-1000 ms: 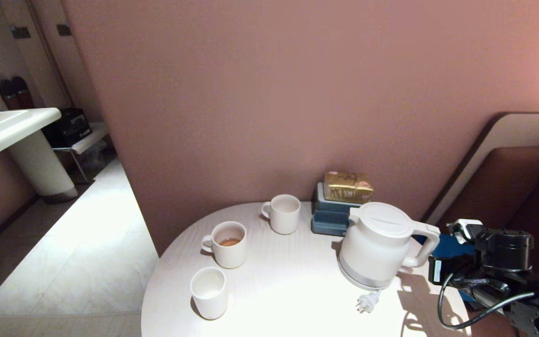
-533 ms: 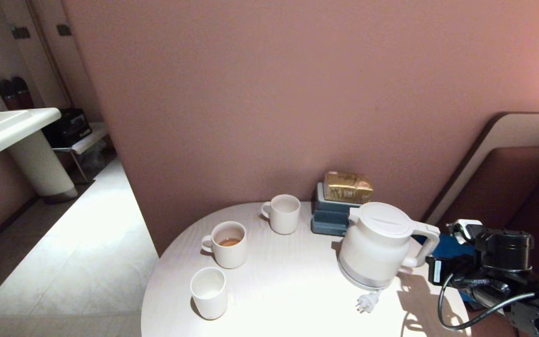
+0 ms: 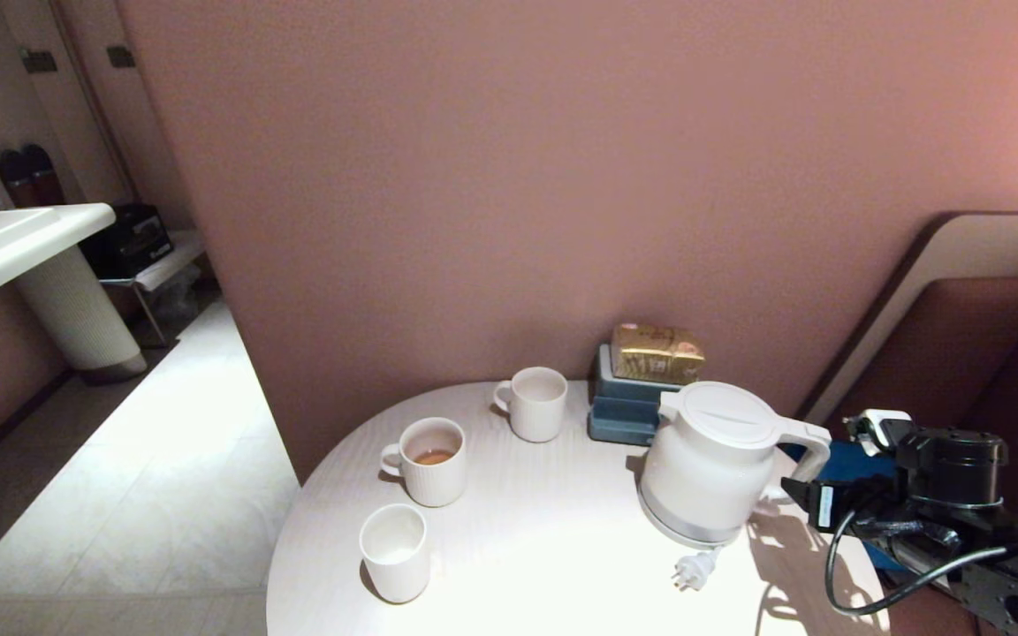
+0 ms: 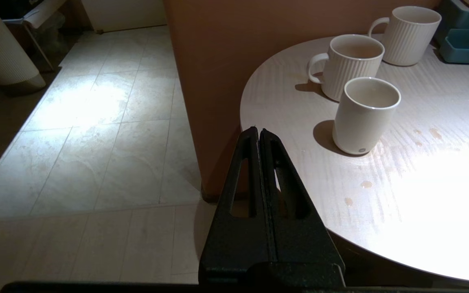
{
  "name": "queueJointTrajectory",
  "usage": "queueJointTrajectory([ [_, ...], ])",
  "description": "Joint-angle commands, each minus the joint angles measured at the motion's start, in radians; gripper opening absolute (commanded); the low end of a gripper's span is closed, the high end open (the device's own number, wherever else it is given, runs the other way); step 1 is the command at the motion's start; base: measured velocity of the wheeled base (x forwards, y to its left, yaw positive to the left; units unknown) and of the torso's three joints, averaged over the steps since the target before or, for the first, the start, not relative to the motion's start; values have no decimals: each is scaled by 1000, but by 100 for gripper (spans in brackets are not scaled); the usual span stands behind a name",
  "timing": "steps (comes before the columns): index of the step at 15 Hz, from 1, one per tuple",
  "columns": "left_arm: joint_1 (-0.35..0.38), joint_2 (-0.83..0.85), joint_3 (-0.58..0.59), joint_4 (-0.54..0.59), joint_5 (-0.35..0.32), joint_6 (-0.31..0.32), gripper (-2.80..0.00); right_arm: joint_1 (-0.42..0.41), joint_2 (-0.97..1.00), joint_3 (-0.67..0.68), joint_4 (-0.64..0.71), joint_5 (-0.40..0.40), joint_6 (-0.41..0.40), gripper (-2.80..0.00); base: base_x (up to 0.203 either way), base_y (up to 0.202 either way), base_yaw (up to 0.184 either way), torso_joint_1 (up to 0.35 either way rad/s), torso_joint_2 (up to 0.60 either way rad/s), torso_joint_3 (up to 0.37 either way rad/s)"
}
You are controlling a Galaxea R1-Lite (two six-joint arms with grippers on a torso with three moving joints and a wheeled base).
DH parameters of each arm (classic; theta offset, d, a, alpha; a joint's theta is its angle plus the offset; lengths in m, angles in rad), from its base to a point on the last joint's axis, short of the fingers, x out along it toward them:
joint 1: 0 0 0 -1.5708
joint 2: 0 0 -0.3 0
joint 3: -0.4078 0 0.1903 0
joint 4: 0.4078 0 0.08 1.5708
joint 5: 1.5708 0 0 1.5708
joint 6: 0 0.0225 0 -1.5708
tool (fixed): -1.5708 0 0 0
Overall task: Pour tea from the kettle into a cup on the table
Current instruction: Pick up the kettle
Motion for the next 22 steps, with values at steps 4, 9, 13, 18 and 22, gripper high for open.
queueJointTrajectory([
  [4,0,1,0,0,0,0,-280,-30,82,-59,-35,-2,-31,0,0,0,0,0,0,0],
  [9,0,1,1,0,0,0,-280,-45,167,-79,-194,0,-46,0,0,0,0,0,0,0],
  [13,0,1,0,0,0,0,-280,-45,212,-78,-298,15,-58,0,0,0,0,0,0,0],
  [18,0,1,0,0,0,0,-280,-45,224,-70,-343,24,-56,0,0,0,0,0,0,0],
  [22,0,1,0,0,0,0,-280,-45,224,-75,-344,30,-58,0,0,0,0,0,0,0],
])
